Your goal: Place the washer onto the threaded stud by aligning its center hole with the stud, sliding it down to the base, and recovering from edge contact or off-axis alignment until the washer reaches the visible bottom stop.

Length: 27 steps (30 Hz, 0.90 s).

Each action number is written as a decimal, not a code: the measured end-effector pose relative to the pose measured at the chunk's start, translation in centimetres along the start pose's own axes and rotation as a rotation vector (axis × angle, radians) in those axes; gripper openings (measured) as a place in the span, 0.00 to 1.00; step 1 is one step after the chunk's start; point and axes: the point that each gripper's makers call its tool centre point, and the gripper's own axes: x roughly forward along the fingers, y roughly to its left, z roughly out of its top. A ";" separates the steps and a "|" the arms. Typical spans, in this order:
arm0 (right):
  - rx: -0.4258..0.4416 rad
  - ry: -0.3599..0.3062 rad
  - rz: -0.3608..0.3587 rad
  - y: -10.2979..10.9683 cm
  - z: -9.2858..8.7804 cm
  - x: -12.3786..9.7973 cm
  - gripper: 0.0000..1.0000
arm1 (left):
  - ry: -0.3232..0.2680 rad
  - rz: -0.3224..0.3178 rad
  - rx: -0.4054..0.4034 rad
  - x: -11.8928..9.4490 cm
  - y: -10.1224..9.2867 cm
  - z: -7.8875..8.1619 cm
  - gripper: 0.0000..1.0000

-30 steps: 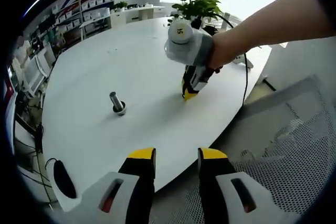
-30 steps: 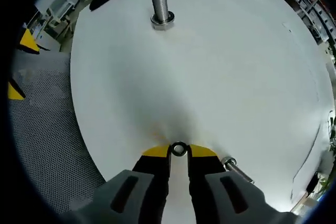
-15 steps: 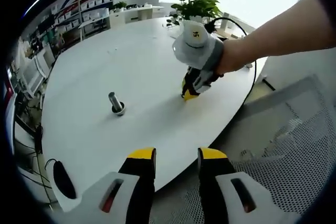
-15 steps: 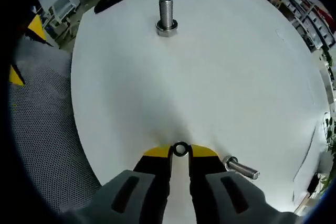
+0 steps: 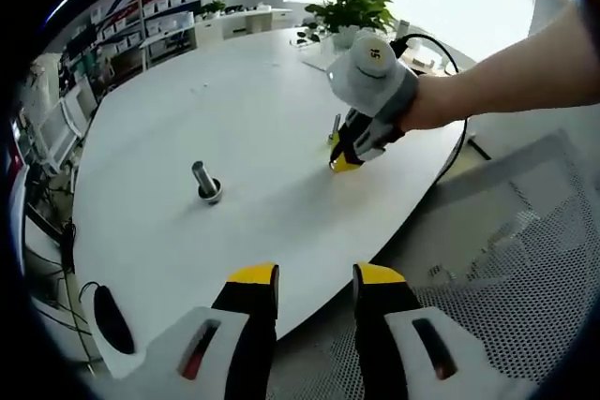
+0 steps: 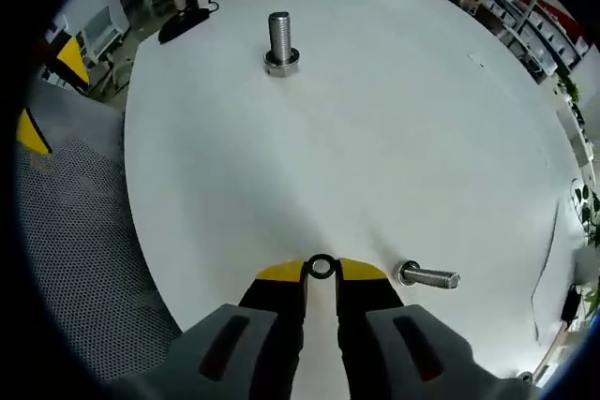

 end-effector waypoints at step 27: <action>0.084 -0.121 -0.150 -6.0 -0.1 -5.9 0.13 | -0.010 -0.004 0.002 -0.1 0.0 0.2 0.30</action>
